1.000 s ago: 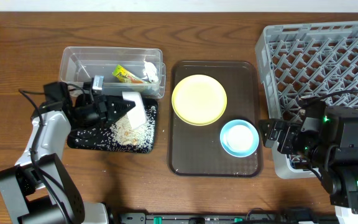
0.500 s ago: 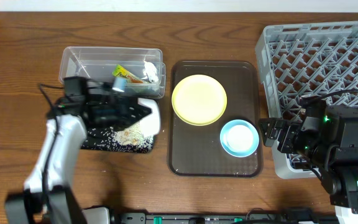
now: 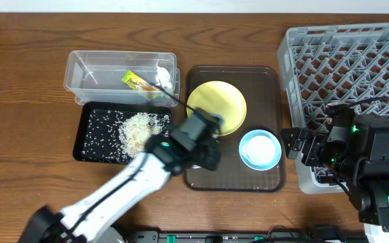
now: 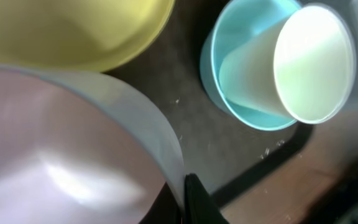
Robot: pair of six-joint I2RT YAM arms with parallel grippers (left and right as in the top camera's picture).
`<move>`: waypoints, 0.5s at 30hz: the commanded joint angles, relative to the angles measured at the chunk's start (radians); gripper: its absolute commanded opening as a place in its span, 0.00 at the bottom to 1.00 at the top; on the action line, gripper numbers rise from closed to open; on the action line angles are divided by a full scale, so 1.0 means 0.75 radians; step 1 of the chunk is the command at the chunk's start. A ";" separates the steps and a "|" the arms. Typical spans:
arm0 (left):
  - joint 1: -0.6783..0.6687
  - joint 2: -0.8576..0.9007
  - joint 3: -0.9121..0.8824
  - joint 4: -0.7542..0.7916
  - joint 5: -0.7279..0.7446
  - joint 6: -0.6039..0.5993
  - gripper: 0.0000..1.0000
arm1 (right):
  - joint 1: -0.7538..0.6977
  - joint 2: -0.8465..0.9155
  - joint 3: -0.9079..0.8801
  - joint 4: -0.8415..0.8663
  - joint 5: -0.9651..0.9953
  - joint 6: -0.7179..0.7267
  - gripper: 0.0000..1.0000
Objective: Sort waste into correct bins and load items into the dishwasher rack
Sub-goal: 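Set the empty pink bowl back on the brown tray and release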
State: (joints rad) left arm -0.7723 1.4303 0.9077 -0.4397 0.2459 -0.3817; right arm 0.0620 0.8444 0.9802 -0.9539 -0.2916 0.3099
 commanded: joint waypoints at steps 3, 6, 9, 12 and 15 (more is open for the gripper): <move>-0.111 0.113 0.014 0.041 -0.145 -0.092 0.16 | -0.021 0.001 0.021 -0.001 0.004 -0.015 0.99; -0.115 0.107 0.015 0.039 -0.146 -0.125 0.29 | -0.021 0.001 0.021 -0.001 0.004 -0.015 0.99; -0.108 0.084 0.022 0.023 -0.145 -0.163 0.42 | -0.021 0.001 0.021 0.000 0.004 -0.015 0.99; -0.098 0.051 0.042 -0.013 -0.145 -0.162 0.49 | -0.021 0.001 0.021 -0.002 0.004 -0.015 0.99; -0.072 -0.035 0.065 -0.063 -0.145 -0.156 0.58 | -0.021 0.001 0.021 -0.007 0.004 -0.015 0.93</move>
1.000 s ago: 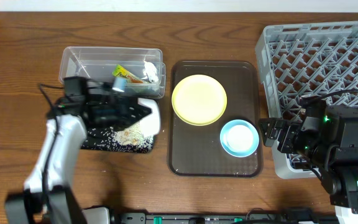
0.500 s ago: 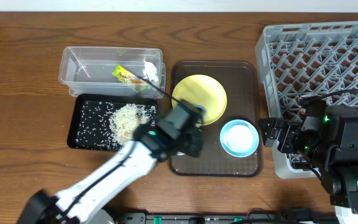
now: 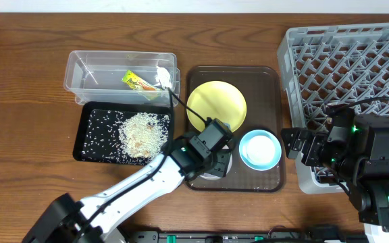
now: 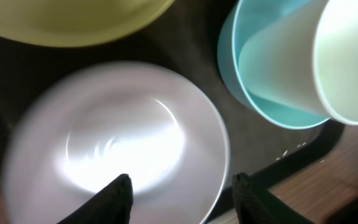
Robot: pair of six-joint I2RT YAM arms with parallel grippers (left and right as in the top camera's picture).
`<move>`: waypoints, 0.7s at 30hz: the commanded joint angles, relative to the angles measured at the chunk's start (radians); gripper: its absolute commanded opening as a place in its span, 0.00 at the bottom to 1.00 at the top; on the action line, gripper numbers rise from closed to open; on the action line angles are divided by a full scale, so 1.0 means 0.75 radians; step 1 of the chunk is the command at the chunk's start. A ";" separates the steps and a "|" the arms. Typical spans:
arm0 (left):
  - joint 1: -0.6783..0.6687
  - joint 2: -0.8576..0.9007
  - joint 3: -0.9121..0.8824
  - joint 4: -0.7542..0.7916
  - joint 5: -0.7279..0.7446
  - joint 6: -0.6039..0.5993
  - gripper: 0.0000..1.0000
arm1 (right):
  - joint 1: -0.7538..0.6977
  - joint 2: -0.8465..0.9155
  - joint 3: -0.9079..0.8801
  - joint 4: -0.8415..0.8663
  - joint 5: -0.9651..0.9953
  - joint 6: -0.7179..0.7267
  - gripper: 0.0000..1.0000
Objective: Sort waste into correct bins and load items into the dishwasher rack
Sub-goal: 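Set the empty pink bowl back on the brown tray and release, then grasp the white cup inside the blue bowl with the left gripper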
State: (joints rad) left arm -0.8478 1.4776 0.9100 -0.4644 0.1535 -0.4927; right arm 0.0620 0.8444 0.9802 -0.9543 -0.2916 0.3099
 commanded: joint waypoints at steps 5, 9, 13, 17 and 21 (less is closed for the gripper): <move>0.110 -0.274 0.092 -0.085 -0.022 0.011 0.65 | 0.012 0.039 0.005 -0.024 0.003 -0.015 0.77; 0.233 -0.434 0.129 -0.171 -0.022 0.050 0.68 | 0.093 0.135 -0.018 -0.054 0.005 -0.015 0.68; 0.397 -0.572 0.131 -0.260 -0.022 0.085 0.71 | 0.189 0.272 -0.032 -0.048 0.082 -0.014 0.64; 0.570 -0.672 0.131 -0.383 -0.022 0.098 0.74 | 0.259 0.438 -0.032 -0.040 0.183 0.031 0.54; 0.711 -0.732 0.131 -0.485 -0.021 0.124 0.78 | 0.269 0.581 -0.032 -0.040 0.316 0.153 0.52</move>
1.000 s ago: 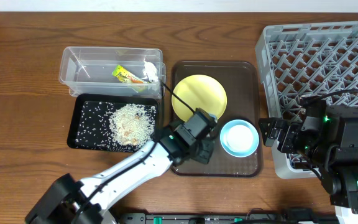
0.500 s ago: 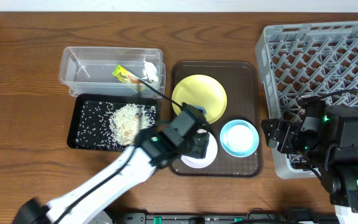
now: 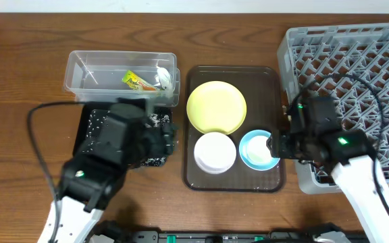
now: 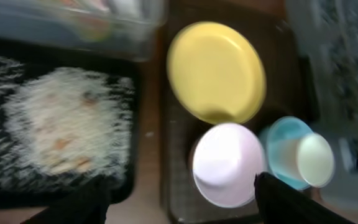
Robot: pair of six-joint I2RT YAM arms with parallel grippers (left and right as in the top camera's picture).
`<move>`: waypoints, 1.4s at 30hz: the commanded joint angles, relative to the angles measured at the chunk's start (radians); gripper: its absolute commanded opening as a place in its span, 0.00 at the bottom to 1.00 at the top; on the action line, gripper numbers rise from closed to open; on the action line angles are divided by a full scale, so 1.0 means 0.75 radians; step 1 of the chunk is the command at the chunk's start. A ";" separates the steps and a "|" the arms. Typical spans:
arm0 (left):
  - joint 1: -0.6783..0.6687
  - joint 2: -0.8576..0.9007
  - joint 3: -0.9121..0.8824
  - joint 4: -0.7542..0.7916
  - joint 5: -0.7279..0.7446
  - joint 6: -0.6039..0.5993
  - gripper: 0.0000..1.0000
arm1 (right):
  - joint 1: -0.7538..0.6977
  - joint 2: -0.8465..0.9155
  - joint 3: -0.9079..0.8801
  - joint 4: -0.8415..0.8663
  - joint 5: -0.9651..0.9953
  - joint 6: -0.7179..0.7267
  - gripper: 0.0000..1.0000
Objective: Sort waste into correct bins and load items into the dishwasher rack
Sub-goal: 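Grasp the white cup inside the blue bowl with the left gripper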
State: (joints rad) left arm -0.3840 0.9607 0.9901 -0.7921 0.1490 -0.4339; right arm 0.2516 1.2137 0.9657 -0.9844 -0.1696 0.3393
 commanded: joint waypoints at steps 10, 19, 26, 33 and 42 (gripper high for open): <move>0.213 -0.059 0.024 -0.155 -0.015 0.064 0.79 | 0.016 0.305 -0.013 0.032 0.094 0.124 0.44; 0.175 -0.005 0.024 -0.049 0.325 0.165 0.70 | 0.014 0.177 0.017 0.081 0.045 0.029 0.55; -0.101 0.199 0.024 0.210 0.390 0.164 0.66 | -0.015 -0.100 0.043 0.060 0.046 0.031 0.72; -0.419 0.531 0.024 0.470 0.341 0.163 0.66 | -0.127 -0.345 0.043 -0.009 0.051 0.140 0.74; -0.550 0.832 0.024 0.769 0.242 0.099 0.60 | -0.187 -0.410 0.042 -0.100 0.050 0.230 0.77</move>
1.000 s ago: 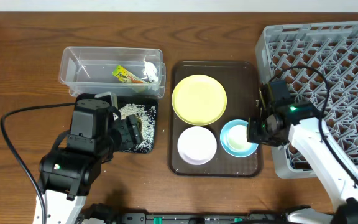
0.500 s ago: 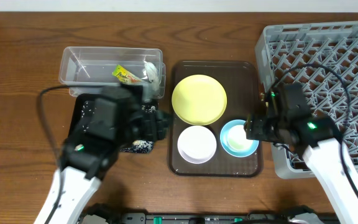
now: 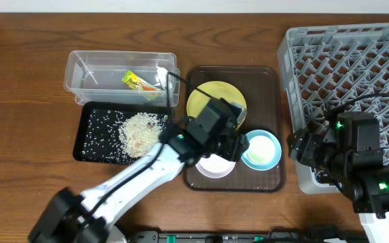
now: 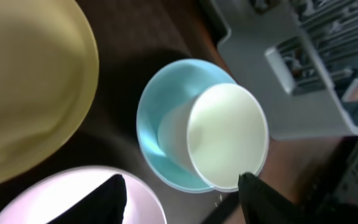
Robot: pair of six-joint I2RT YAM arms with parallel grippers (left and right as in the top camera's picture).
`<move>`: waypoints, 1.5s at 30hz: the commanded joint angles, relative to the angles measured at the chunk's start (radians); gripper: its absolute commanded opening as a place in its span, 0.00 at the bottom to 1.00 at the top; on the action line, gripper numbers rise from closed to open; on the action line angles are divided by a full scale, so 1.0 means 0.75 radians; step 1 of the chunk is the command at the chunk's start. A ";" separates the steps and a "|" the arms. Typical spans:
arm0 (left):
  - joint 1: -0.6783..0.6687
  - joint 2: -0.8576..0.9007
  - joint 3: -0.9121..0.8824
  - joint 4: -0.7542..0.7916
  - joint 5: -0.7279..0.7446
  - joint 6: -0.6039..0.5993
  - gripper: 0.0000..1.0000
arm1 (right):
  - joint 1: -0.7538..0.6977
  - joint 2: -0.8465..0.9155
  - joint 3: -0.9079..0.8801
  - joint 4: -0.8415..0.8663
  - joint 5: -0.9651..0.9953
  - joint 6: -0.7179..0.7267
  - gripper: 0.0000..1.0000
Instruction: Sort waste into correct bins and load items into the dishwasher rack
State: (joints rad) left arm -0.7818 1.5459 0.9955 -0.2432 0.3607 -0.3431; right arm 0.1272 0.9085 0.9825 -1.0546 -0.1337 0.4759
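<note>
On the brown tray [image 3: 262,77] lie a yellow plate [image 3: 215,94], a white plate [image 3: 211,167] and a blue bowl [image 3: 262,152] with a pale cup [image 4: 225,137] lying in it. My left gripper [image 4: 185,199] hangs open low over the tray. One of its fingers [image 4: 114,199] is above the white plate [image 4: 55,199] and the other is beside the blue bowl [image 4: 157,127]. Nothing is held between them. The right gripper [image 3: 297,146] sits at the front left corner of the grey dishwasher rack [image 3: 356,61]. Its jaws are too dark to read.
A clear bin [image 3: 90,74] at the back left holds a yellow-green wrapper [image 3: 135,81]. In front of it is a black tray [image 3: 93,131] with spilled rice [image 3: 139,129]. My left arm crosses the tray's front left part.
My left arm was back over the black rice tray and now reaches over the brown tray at the blue bowl. The right gripper was at the bowl and has drawn back to the rack's corner.
First my left gripper had the white plate at its fingers above the brown tray. Then the plate lay flat on the tray with the fingers open over it. The left arm stood back while the right reached the bowl. Now they have swapped.
</note>
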 commanded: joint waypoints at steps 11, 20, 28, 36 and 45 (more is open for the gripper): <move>-0.124 0.157 0.017 0.098 -0.196 -0.023 0.48 | -0.021 0.002 0.020 -0.013 0.003 0.048 0.78; -0.141 0.176 0.017 0.065 -0.309 -0.022 0.23 | -0.021 0.002 0.020 -0.016 0.002 0.048 0.80; -0.114 0.106 0.036 0.057 -0.231 -0.023 0.06 | -0.021 0.002 0.020 -0.020 0.003 0.047 0.82; 0.210 -0.253 0.047 -0.006 0.193 -0.038 0.06 | -0.021 0.002 0.020 0.003 -0.027 -0.013 0.91; 0.762 -0.444 0.047 -0.053 1.269 -0.087 0.06 | -0.014 0.006 0.020 0.390 -0.888 -0.427 0.93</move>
State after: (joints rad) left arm -0.2764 1.2160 1.0145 -0.2810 0.9318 -0.3752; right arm 0.1272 0.9096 0.9829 -0.8162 -0.4816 0.2710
